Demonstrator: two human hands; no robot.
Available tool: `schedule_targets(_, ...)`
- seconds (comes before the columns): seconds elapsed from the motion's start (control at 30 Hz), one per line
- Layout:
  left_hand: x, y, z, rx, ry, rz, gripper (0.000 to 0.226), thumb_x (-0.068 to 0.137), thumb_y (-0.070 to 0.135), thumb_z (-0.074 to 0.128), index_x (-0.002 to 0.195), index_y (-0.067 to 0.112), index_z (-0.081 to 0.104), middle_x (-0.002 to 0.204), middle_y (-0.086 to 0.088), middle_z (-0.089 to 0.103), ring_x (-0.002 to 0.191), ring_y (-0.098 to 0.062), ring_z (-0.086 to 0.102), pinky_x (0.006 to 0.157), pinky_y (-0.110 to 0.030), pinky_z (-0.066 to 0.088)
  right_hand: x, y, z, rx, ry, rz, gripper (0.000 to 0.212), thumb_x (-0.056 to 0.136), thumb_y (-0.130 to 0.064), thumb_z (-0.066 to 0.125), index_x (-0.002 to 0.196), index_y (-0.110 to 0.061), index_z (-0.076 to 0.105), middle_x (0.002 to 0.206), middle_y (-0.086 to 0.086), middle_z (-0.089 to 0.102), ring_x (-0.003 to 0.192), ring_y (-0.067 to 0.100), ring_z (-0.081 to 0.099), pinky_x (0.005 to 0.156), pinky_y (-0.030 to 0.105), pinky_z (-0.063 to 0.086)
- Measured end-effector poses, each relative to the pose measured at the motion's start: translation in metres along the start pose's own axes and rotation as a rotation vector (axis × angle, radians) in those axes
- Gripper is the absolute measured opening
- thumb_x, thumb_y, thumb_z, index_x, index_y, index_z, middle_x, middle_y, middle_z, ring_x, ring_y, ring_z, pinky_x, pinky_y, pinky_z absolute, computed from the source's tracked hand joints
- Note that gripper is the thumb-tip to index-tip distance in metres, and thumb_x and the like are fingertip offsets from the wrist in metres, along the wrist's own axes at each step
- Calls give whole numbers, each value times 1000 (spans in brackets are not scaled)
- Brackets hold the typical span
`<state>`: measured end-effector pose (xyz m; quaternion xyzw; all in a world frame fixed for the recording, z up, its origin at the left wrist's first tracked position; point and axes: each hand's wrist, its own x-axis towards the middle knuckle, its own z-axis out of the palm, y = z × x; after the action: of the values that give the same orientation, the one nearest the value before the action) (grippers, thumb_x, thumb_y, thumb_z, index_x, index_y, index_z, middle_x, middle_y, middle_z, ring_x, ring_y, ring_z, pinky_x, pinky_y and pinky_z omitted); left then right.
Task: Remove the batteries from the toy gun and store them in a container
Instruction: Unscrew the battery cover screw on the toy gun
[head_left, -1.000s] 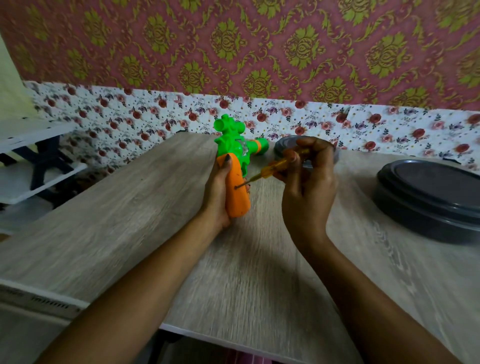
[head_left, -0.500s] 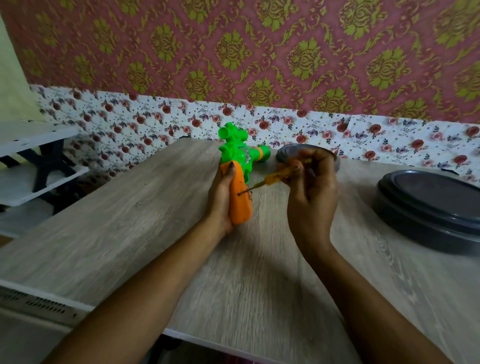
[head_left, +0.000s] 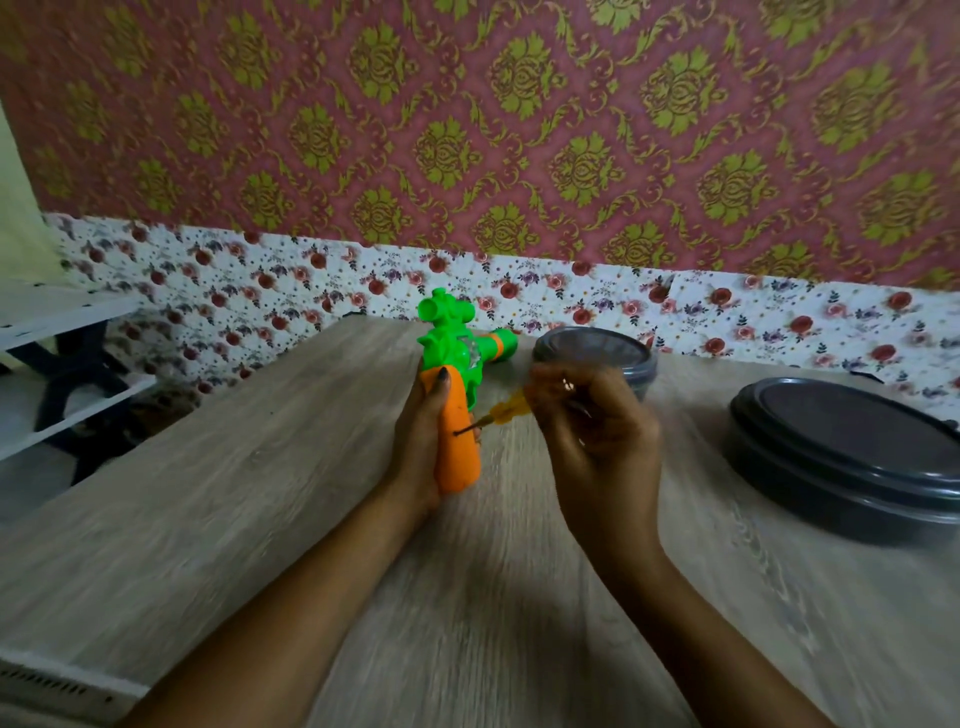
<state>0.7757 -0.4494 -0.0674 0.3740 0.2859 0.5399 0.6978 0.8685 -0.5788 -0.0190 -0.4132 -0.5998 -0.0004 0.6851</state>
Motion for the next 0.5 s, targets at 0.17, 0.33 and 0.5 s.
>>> schedule_targets(0.17, -3, 2, 3, 18, 30, 3, 49, 93, 39, 48, 138, 20, 43, 140, -21, 47, 76, -19, 56, 45, -21, 49, -1, -5, -11, -127, -92, 101, 32, 86, -2, 59, 105, -27, 58, 97, -20, 62, 95, -2, 61, 78, 5, 47)
schedule_targets(0.33, -1, 0, 1, 46, 63, -25, 52, 91, 41, 50, 139, 22, 42, 139, -21, 47, 112, -33, 55, 55, -26, 49, 3, -7, -24, -36, -180, 252, 24, 80, -30, 59, 103, -38, 59, 104, -2, 60, 93, 4, 61, 80, 18, 54)
schedule_targets(0.5, -1, 1, 1, 0, 74, -37, 52, 91, 39, 51, 139, 22, 42, 139, -19, 49, 94, -31, 62, 51, -25, 49, 9, -5, -29, -140, -110, 202, 35, 82, -12, 64, 105, -37, 58, 90, -4, 63, 83, 6, 61, 73, 16, 53)
